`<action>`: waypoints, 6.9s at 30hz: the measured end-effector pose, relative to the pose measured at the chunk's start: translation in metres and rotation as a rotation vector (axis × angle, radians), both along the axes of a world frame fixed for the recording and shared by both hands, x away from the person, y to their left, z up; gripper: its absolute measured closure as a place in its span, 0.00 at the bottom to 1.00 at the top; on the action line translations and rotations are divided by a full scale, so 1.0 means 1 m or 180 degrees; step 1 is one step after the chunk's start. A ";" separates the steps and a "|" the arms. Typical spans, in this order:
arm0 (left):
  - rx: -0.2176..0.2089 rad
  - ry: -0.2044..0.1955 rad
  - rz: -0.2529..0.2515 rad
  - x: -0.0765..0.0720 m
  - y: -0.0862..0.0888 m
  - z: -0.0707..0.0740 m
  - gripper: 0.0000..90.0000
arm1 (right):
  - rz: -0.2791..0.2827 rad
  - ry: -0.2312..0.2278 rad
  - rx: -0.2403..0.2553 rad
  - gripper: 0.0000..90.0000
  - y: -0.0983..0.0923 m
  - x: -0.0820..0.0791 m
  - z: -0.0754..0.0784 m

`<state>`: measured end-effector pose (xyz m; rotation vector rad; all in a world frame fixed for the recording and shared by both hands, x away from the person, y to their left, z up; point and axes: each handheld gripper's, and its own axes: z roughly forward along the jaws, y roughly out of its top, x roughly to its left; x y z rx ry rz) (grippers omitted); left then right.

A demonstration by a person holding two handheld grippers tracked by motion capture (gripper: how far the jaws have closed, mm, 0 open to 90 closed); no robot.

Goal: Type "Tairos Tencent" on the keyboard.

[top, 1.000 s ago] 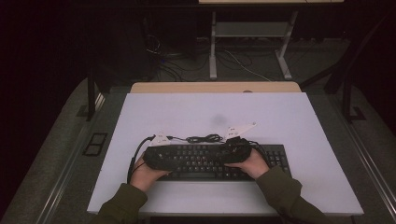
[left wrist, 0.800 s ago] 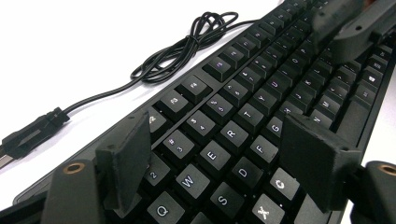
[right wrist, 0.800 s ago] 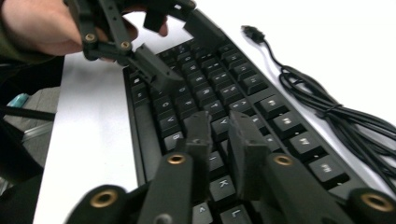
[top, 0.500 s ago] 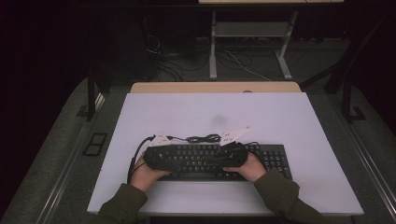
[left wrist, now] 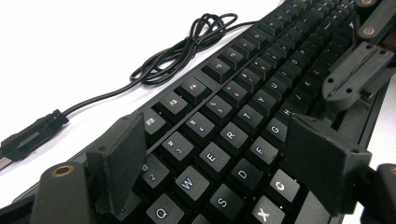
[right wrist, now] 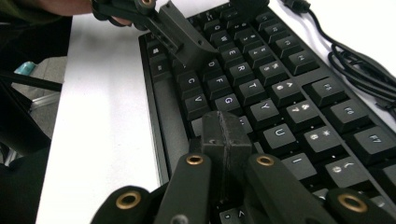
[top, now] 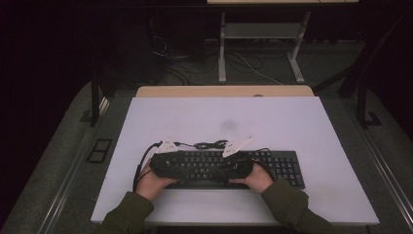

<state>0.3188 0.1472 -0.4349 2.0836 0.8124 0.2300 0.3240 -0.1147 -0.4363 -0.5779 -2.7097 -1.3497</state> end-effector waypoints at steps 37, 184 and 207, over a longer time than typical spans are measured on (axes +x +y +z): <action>-0.0013 -0.0034 -0.0010 -0.001 0.001 0.002 0.21 | -0.0039 0.0018 0.0019 0.97 0.000 0.002 -0.001; 0.0008 0.0229 -0.0190 0.010 0.003 -0.002 0.99 | -0.0703 -0.0182 0.0248 0.27 -0.030 0.023 0.001; -0.0035 0.0171 -0.0198 0.007 0.005 0.005 0.99 | -0.0707 -0.0188 0.0267 0.27 -0.030 0.023 0.002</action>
